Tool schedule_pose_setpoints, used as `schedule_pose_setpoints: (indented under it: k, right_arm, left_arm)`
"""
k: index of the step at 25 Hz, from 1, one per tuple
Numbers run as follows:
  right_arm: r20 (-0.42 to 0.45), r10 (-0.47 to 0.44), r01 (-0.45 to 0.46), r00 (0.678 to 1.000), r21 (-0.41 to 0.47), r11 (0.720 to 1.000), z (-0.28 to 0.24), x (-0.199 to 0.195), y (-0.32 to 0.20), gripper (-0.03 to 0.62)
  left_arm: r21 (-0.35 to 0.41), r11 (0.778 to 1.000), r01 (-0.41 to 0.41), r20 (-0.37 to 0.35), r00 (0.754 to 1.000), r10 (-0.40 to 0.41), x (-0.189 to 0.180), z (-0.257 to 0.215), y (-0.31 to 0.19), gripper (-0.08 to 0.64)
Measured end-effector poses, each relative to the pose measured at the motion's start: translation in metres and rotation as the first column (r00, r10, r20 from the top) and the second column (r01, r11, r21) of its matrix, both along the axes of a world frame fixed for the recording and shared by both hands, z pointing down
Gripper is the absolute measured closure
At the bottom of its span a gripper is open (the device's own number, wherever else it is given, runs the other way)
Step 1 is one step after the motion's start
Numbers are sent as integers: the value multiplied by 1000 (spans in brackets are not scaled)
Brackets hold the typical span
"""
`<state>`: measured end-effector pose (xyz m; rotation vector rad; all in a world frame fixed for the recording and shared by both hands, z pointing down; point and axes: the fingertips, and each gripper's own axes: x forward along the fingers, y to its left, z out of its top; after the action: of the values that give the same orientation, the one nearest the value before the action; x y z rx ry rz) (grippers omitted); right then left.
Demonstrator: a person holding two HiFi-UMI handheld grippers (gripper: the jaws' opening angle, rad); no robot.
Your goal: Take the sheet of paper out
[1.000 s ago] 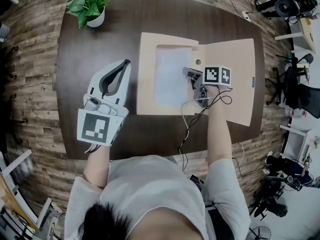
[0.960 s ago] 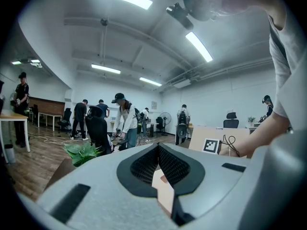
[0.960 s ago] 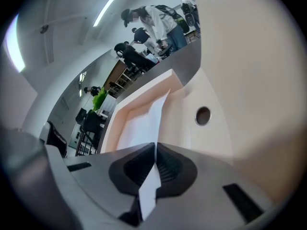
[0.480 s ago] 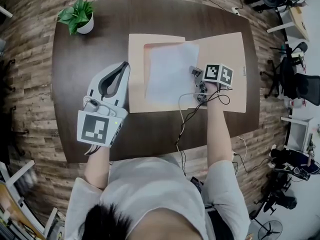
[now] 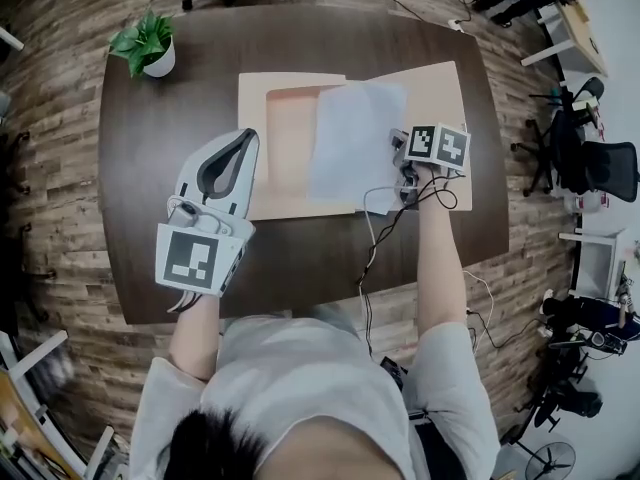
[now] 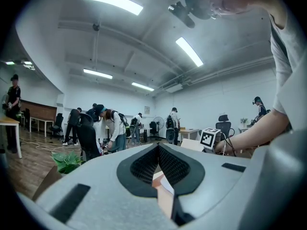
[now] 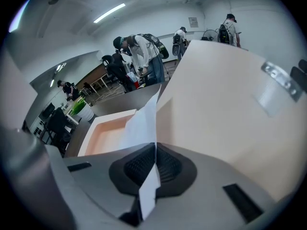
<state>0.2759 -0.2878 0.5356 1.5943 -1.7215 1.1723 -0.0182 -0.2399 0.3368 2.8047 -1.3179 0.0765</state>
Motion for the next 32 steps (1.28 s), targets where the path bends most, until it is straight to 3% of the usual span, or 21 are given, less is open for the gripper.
schedule_pose_setpoints:
  k: [7, 12, 20, 32]
  right_arm:
    - [-54, -11, 16, 999, 93, 996, -36, 18, 18, 578]
    - [2, -12, 11, 1000, 194, 981, -72, 21, 32, 578]
    - [60, -80, 54, 995, 355, 933, -121, 0, 45, 578]
    - [65, -159, 106, 985, 502, 859, -167, -33, 63, 578]
  left_arm:
    - [30, 999, 11, 6, 1000, -11, 13, -13, 17, 563]
    - [60, 998, 5, 4, 1000, -6, 27, -29, 35, 563]
    - [97, 995, 19, 16, 1000, -21, 36, -46, 55, 563]
    - [148, 986, 74, 46, 996, -81, 24, -71, 83, 563]
